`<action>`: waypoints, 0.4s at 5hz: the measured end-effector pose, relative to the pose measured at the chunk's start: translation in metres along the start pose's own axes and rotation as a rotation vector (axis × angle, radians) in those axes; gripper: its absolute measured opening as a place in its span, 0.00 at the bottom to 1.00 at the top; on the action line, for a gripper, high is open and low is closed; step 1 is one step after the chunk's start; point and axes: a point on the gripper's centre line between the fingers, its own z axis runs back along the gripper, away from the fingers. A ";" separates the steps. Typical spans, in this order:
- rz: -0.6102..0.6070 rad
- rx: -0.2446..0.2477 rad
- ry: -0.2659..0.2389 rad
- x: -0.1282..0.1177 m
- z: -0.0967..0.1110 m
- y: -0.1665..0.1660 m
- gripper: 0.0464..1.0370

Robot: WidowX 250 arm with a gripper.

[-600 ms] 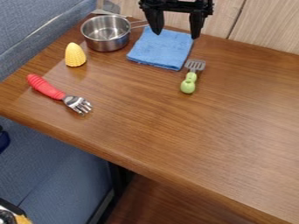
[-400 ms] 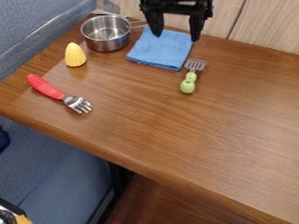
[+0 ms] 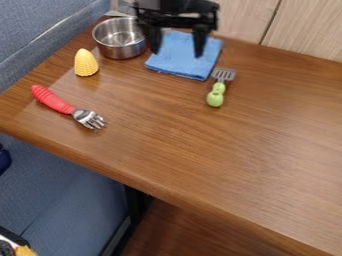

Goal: Moved the red fork from the left to the right side of the table

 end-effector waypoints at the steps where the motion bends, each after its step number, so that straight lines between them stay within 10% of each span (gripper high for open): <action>1: 0.203 0.099 0.010 -0.007 0.005 0.041 0.96; 2: 0.422 0.222 0.056 -0.024 0.000 0.081 0.96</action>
